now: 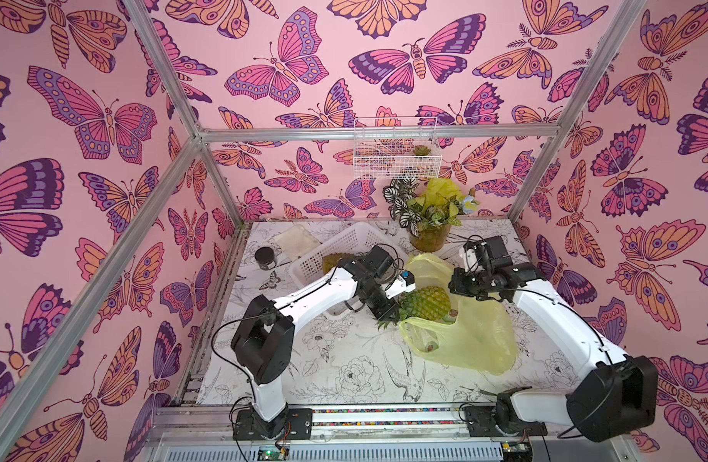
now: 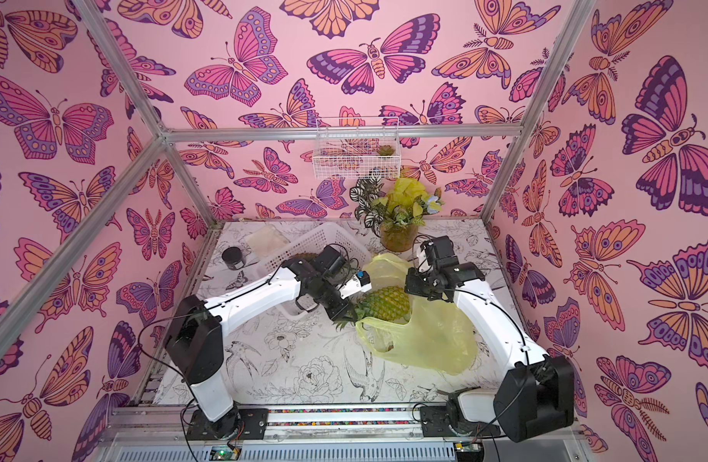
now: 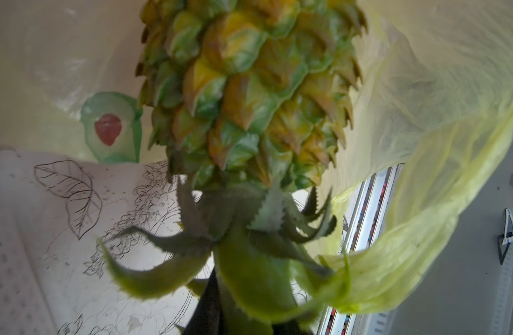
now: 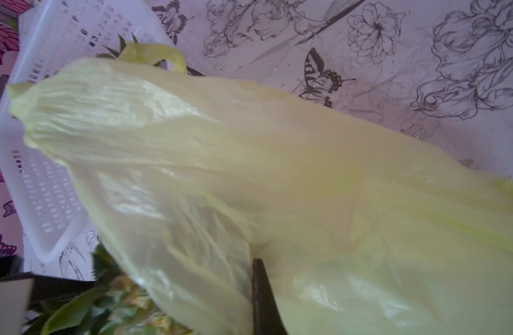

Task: Place the pineapple into a plastic bag & tie a knot
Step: Place the pineapple in the plastic bag.

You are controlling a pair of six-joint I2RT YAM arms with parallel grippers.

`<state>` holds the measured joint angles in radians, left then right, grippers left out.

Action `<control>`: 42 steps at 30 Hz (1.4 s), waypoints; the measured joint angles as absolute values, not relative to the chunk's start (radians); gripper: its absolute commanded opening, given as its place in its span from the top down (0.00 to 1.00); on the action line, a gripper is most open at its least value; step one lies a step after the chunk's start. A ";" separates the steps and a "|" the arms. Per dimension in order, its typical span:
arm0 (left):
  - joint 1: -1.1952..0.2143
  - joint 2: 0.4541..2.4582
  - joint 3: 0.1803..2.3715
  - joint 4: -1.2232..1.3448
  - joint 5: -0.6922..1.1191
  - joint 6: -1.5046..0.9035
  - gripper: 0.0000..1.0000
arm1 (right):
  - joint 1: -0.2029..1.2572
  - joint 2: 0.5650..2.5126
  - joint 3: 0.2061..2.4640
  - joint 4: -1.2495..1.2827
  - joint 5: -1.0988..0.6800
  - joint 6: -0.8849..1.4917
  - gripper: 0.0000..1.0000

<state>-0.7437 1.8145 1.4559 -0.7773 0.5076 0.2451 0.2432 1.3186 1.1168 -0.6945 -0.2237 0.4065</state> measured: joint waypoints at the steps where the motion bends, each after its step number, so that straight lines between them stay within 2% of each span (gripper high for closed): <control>1: -0.748 1.832 1.464 -0.776 0.519 0.245 1.00 | 0.243 1.311 1.115 -0.683 -0.244 0.403 1.00; 7: -0.764 1.918 1.526 -0.753 0.599 0.241 1.00 | 0.244 1.280 1.084 -0.594 -0.361 0.403 1.00; 12: -0.767 1.926 1.509 -0.642 0.648 0.184 1.00 | 0.244 1.279 1.034 -0.564 -0.381 0.428 1.00; 22: -0.801 1.969 1.476 -0.427 0.606 0.065 0.99 | 0.243 1.268 0.974 -0.467 -0.450 0.532 1.00; 27: -0.846 2.025 1.475 -0.346 0.524 -0.001 0.87 | 0.233 1.268 0.958 -0.476 -0.420 0.574 1.00; 31: -0.850 2.029 1.454 -0.278 0.466 -0.060 0.57 | 0.232 1.266 0.958 -0.478 -0.394 0.596 1.00; 34: -0.850 2.027 1.435 -0.222 0.446 -0.062 0.40 | 0.233 1.257 0.958 -0.490 -0.358 0.603 1.00; 37: -0.850 2.001 1.374 -0.183 0.437 -0.038 0.31 | 0.233 1.249 0.958 -0.513 -0.315 0.603 1.00; 42: -0.850 1.892 1.241 -0.167 0.436 0.037 0.25 | 0.233 1.250 0.958 -0.543 -0.269 0.602 1.00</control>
<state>-0.8505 1.8919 1.2407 -0.1669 0.4358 0.0368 0.2325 1.2495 0.9577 -0.5426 -0.2687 0.6022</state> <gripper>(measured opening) 0.738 0.038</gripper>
